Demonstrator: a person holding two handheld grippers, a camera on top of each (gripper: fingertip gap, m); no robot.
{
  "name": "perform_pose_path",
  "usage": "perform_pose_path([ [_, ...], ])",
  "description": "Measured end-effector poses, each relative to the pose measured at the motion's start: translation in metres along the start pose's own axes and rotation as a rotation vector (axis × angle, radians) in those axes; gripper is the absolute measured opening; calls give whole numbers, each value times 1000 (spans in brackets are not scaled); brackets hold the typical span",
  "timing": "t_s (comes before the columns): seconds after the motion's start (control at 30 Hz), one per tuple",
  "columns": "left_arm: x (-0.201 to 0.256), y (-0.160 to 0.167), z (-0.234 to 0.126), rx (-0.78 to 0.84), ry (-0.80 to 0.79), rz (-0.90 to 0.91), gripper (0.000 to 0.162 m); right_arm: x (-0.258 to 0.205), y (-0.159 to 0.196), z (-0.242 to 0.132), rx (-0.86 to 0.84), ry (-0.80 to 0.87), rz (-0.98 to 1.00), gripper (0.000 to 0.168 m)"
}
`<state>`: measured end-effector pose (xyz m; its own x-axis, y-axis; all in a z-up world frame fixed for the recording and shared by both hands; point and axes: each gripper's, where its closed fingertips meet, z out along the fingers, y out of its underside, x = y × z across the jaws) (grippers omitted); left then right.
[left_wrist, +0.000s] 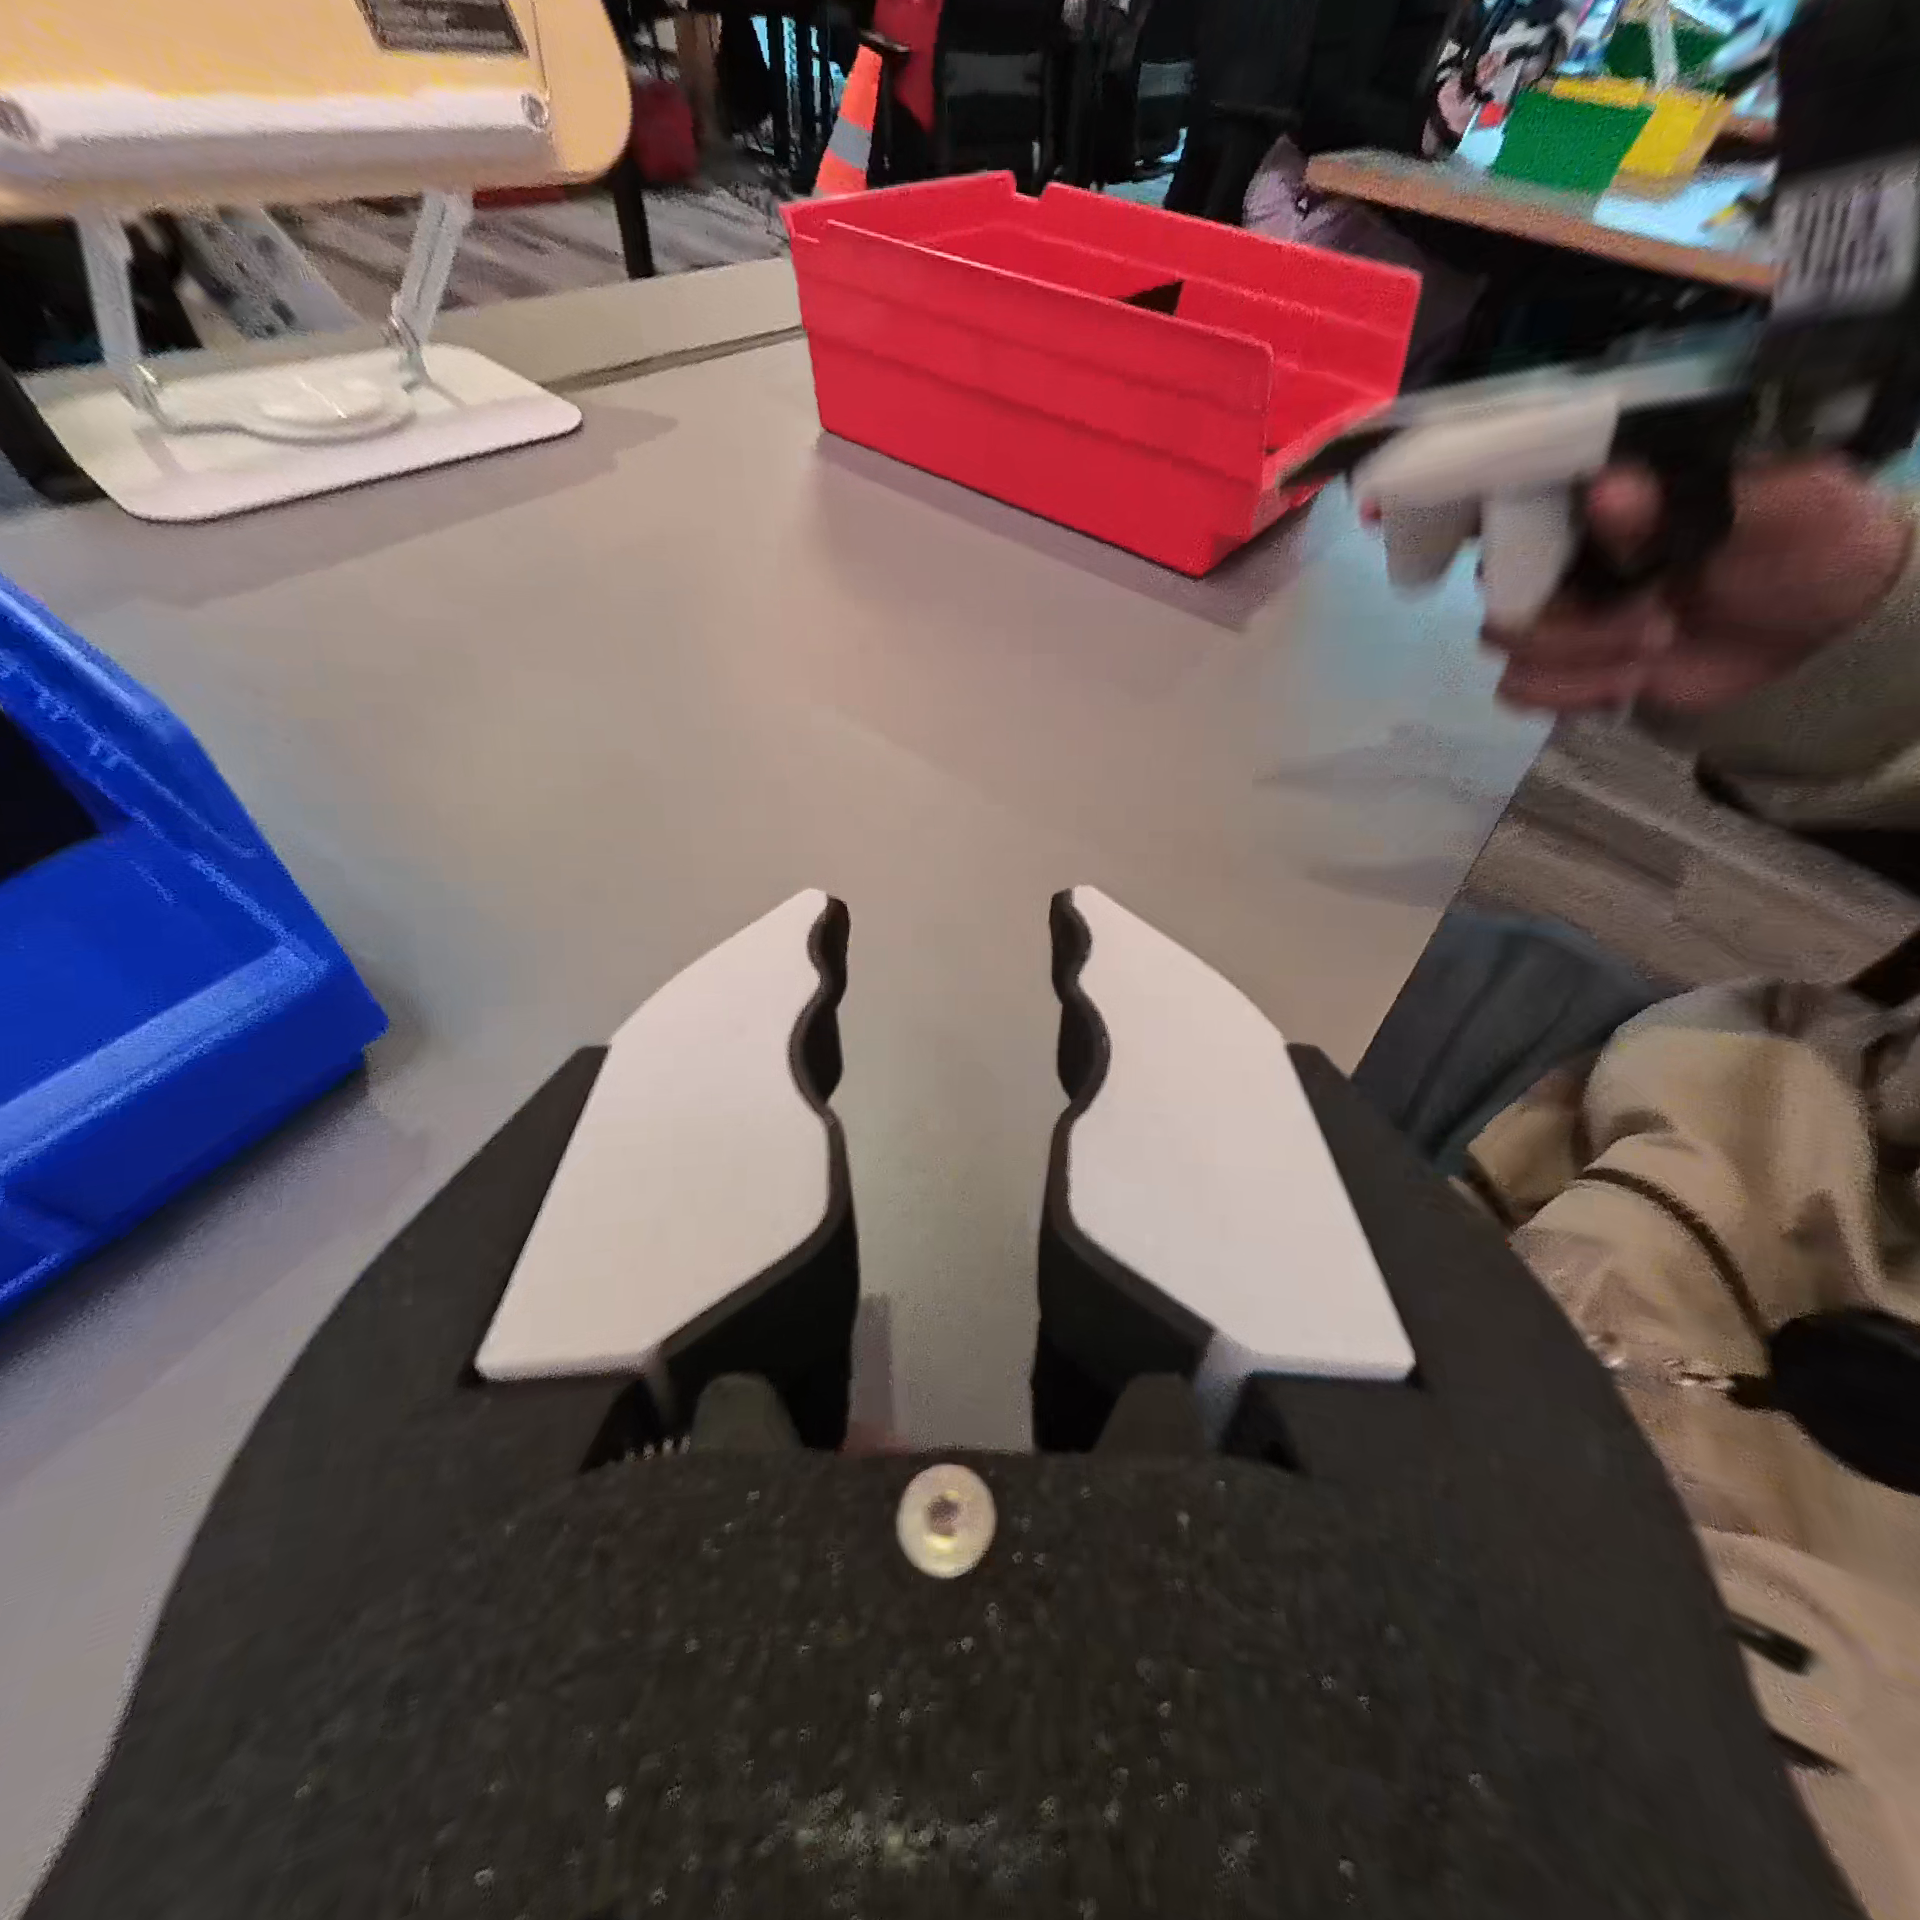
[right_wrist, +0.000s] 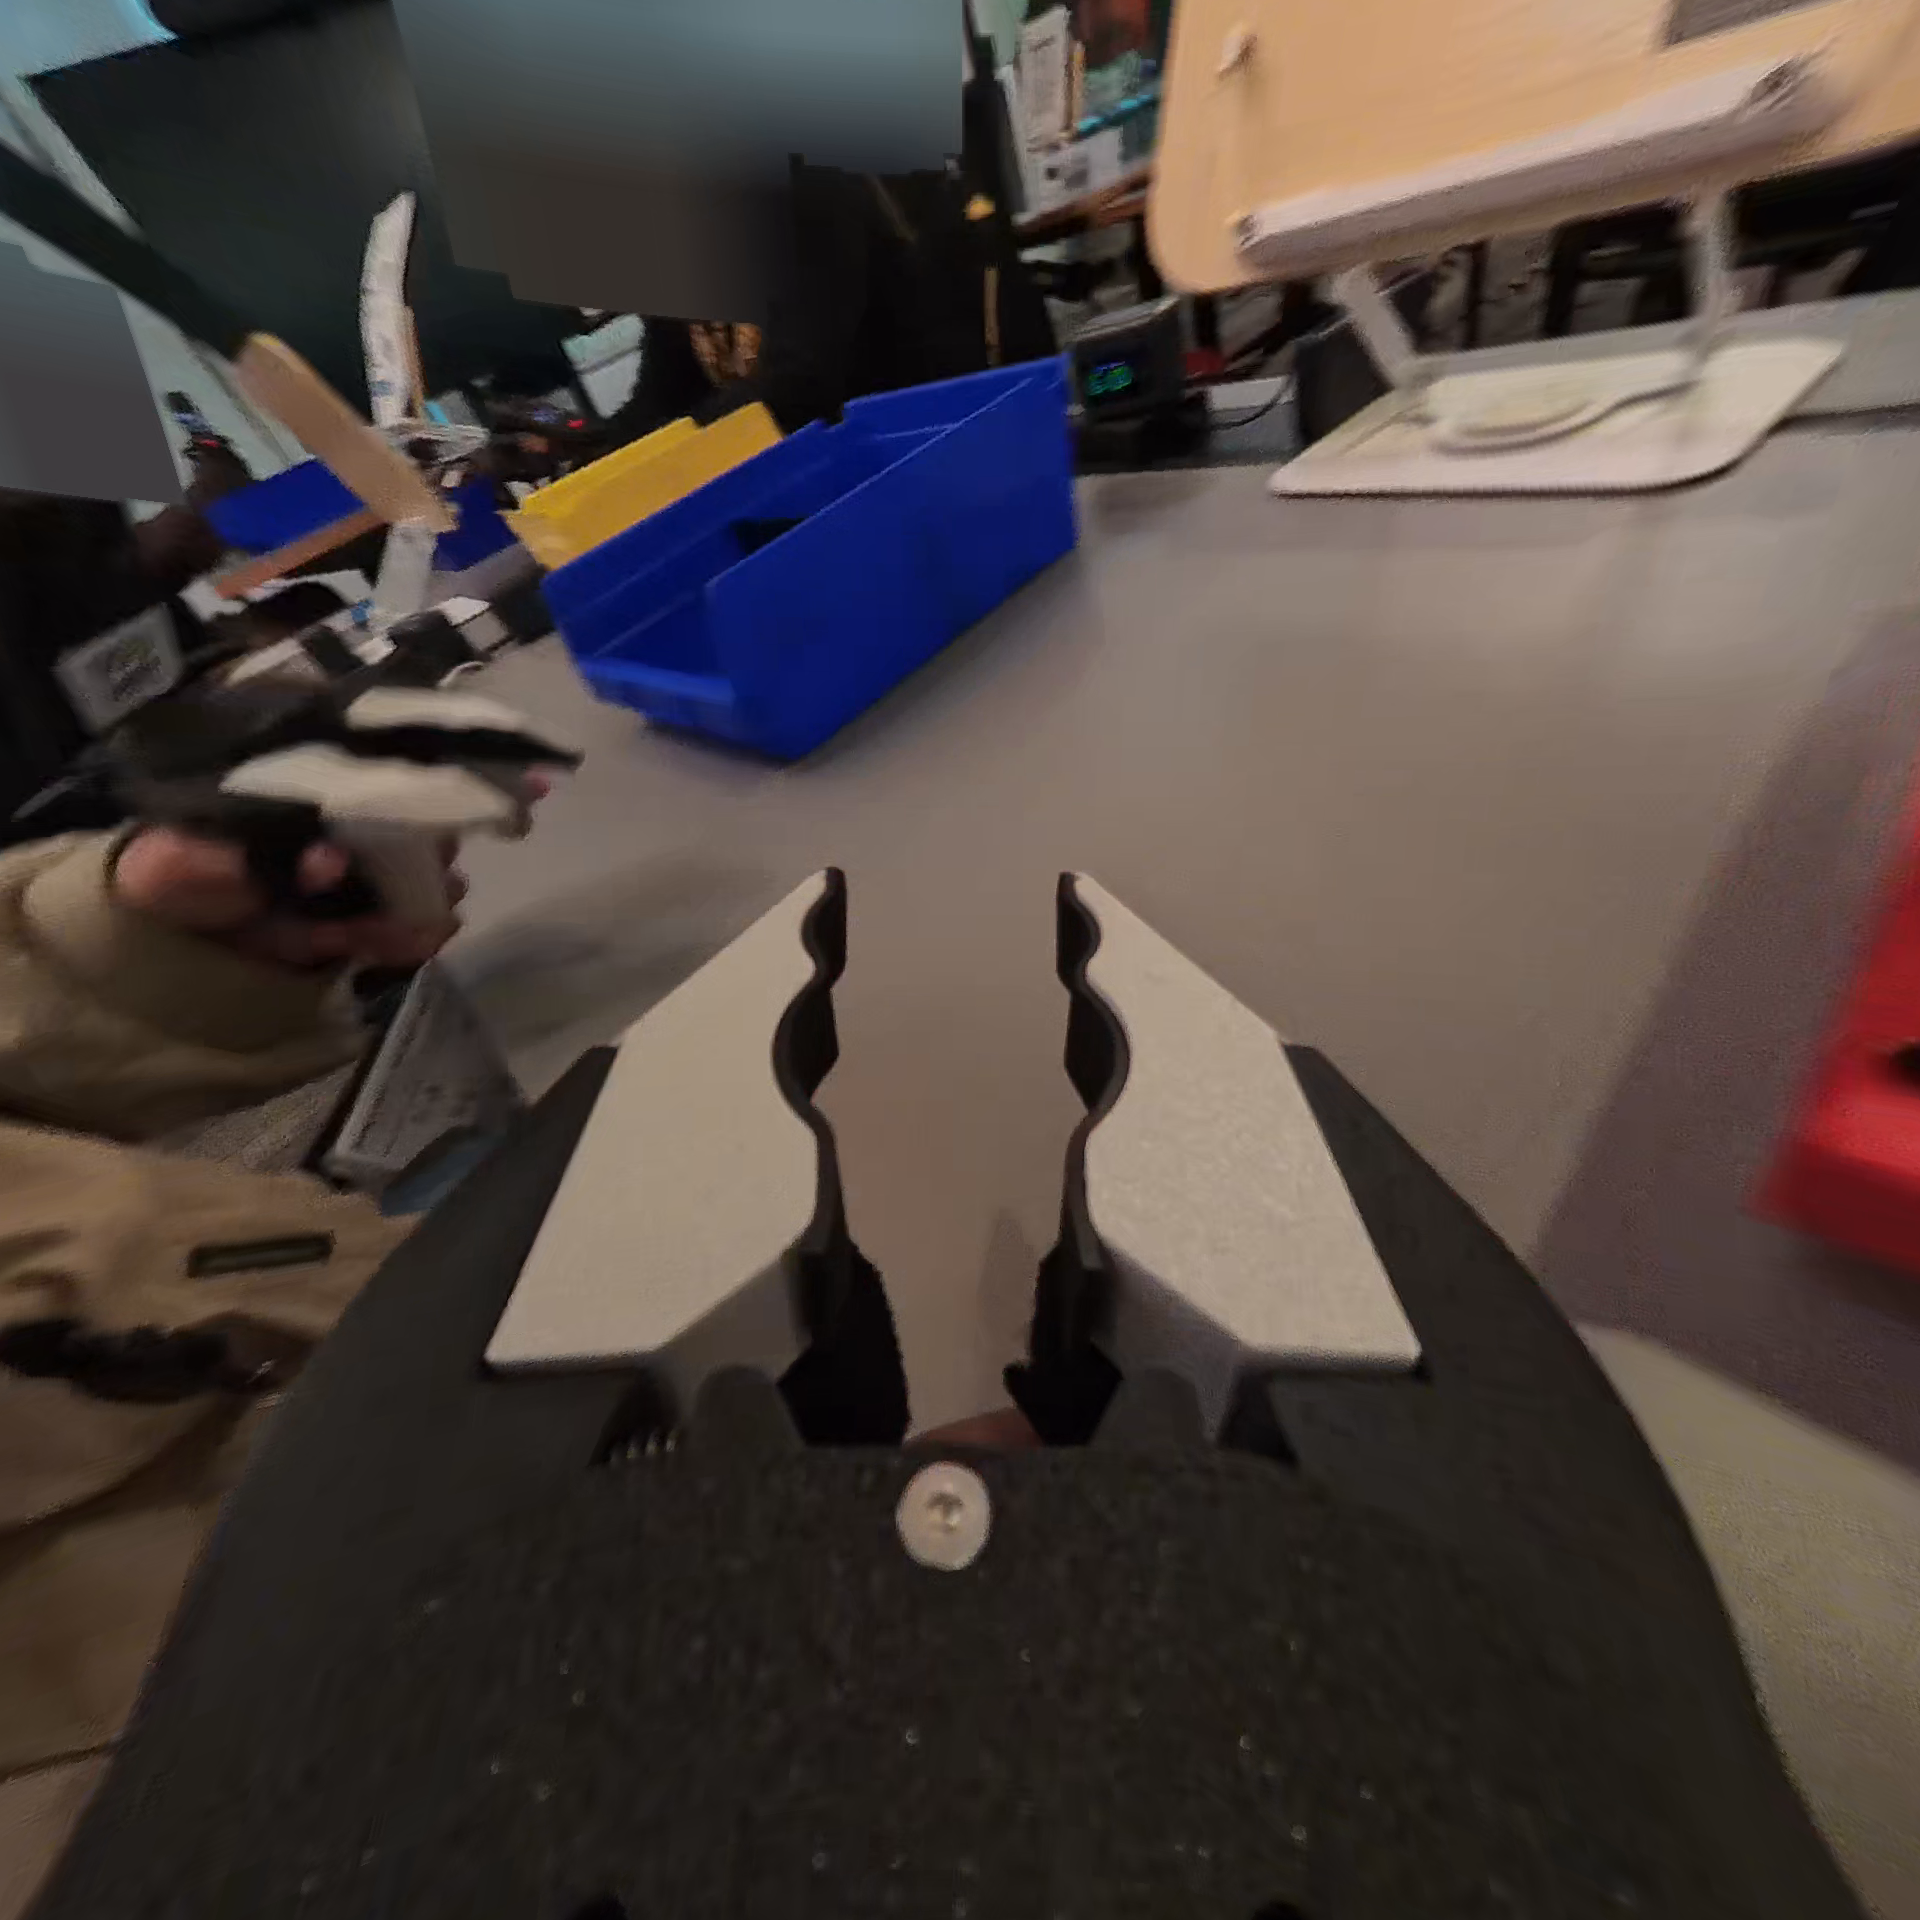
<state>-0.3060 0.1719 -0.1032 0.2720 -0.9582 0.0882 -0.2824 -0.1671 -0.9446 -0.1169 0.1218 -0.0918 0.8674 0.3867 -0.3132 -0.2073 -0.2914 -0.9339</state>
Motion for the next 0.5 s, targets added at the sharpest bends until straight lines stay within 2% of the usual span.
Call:
perform_pose_path([
  [0.1,-25,-22,-7,-46,20,1,41,-31,31,4,-114,-58,-109,40],
  [0.2,-79,-63,-17,-118,-27,231,40,-37,23,5,-46,-60,-242,34],
  [0.3,-137,-92,-14,-256,13,408,37,-33,32,6,-94,-82,-223,34],
  [0.4,-203,-97,8,-453,57,479,37,-30,32,5,-91,-99,-188,34],
  [0.5,-262,-81,42,-671,69,510,38,-27,29,4,-85,-99,-172,34],
])
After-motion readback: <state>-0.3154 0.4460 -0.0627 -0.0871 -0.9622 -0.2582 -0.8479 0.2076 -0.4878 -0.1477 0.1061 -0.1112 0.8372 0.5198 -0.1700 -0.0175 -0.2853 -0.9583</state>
